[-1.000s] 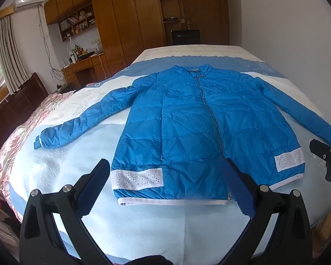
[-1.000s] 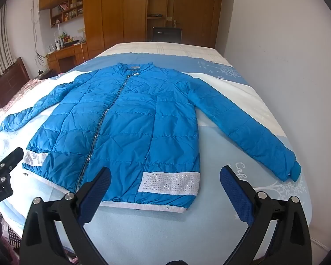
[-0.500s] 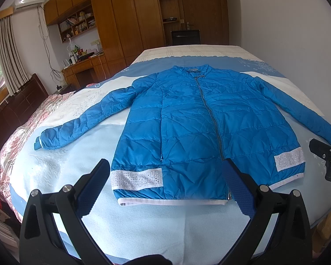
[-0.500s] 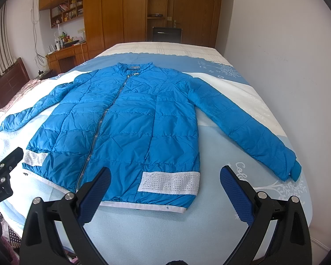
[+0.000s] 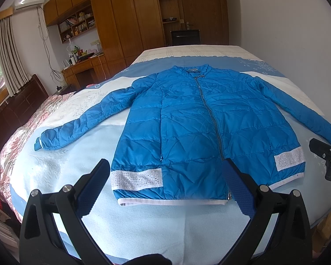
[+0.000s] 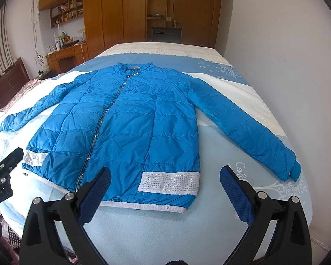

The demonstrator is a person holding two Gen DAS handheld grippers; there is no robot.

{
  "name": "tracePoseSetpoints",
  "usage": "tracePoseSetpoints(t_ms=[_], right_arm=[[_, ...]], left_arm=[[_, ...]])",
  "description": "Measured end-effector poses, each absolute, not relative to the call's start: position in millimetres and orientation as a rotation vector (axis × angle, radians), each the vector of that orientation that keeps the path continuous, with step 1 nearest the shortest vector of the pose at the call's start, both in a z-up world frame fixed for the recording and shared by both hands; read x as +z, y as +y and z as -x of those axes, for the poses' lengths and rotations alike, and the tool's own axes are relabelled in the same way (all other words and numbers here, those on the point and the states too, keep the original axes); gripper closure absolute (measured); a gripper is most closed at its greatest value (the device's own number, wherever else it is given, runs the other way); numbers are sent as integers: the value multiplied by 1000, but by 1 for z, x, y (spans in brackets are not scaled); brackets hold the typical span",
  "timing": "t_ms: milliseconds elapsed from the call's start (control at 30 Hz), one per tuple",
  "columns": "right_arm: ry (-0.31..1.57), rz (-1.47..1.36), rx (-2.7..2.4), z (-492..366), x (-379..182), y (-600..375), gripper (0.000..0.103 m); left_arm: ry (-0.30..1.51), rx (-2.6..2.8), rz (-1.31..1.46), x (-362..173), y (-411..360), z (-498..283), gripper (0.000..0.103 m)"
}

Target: Fold large clothes

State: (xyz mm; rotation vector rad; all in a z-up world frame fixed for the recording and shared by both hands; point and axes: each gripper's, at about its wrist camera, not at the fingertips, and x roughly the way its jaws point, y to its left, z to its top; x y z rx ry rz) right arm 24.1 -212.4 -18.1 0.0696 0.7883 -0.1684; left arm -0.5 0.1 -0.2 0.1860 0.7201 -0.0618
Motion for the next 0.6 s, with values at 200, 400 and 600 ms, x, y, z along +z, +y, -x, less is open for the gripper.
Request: tracePoseSetpoints(t_ms=[200, 400, 600], right_arm=[[788, -69, -169, -24, -18, -212, 4], [788, -69, -169, -24, -18, -211, 4], [788, -69, -169, -25, -19, -211, 4]], left_arm=[[721, -62, -186, 0, 0, 1, 3], [720, -61, -186, 0, 0, 1, 3], [719, -61, -187, 0, 0, 1, 3]])
